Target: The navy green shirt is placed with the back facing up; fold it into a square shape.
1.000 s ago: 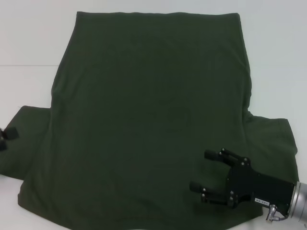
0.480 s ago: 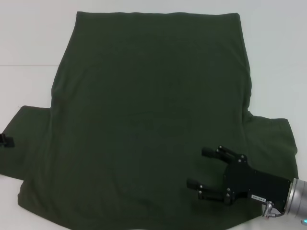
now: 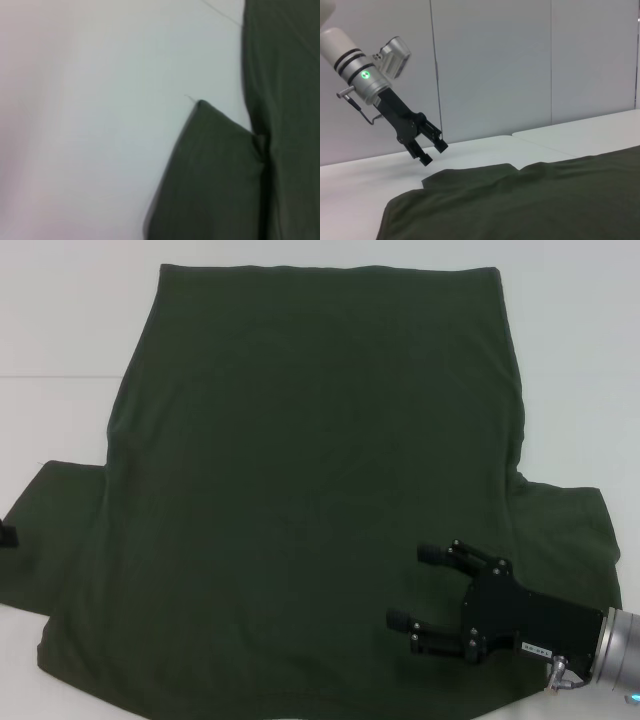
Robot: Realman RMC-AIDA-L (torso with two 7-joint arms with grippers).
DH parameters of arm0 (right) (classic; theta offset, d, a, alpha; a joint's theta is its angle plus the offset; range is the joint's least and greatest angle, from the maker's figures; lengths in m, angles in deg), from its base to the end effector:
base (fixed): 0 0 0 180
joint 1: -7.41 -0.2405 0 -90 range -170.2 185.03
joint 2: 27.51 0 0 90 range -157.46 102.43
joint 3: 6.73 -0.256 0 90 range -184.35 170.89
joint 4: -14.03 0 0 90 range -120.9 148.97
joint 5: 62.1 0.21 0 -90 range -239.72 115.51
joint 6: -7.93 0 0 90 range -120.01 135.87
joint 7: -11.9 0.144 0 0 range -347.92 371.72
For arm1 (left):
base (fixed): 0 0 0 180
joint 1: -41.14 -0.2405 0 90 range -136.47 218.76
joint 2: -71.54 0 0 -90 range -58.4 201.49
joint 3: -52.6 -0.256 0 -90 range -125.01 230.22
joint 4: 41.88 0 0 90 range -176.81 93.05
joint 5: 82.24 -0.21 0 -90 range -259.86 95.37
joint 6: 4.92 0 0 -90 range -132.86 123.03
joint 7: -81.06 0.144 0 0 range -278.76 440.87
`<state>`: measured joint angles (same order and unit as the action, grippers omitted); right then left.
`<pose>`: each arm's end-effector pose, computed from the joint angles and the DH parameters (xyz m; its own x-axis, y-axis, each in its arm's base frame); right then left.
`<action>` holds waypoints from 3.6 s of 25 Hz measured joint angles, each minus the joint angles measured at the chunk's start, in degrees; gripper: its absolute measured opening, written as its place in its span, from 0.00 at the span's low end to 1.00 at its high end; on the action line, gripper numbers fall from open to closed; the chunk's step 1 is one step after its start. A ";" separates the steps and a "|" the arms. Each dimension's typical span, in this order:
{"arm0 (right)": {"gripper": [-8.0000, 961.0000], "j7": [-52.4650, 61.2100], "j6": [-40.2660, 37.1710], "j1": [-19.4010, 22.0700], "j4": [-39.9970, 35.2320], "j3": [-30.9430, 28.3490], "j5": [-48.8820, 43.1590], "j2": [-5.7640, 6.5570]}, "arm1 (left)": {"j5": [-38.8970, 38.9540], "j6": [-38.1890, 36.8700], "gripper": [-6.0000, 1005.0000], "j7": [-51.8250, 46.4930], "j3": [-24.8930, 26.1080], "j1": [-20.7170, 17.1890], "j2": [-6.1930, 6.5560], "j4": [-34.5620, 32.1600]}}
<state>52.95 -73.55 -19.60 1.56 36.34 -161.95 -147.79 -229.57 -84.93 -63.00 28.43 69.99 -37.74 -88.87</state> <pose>0.2857 0.2807 -0.0714 0.7985 -0.1219 -0.5896 -0.3564 -0.8849 -0.2998 -0.3796 0.3311 0.1225 -0.0113 0.8532 0.5215 0.9620 0.1517 -0.2273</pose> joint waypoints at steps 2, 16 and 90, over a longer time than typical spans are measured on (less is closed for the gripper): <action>0.98 0.00 0.00 -0.04 0.00 0.00 0.00 0.01 | -0.38 1.04 0.93 0.17 -0.04 0.13 0.16 1.14; 0.98 -0.01 -0.43 -0.17 0.00 0.00 0.00 0.05 | -1.21 3.97 0.91 1.36 -0.09 -0.33 -0.31 2.77; 0.98 1.40 -4.28 -0.04 -0.12 0.00 0.00 0.04 | -1.16 7.25 0.11 4.63 -2.91 2.28 -3.90 2.93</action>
<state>54.35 -77.83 -19.64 1.44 36.33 -161.94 -147.74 -230.73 -77.67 -58.37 25.52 72.27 -41.64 -85.94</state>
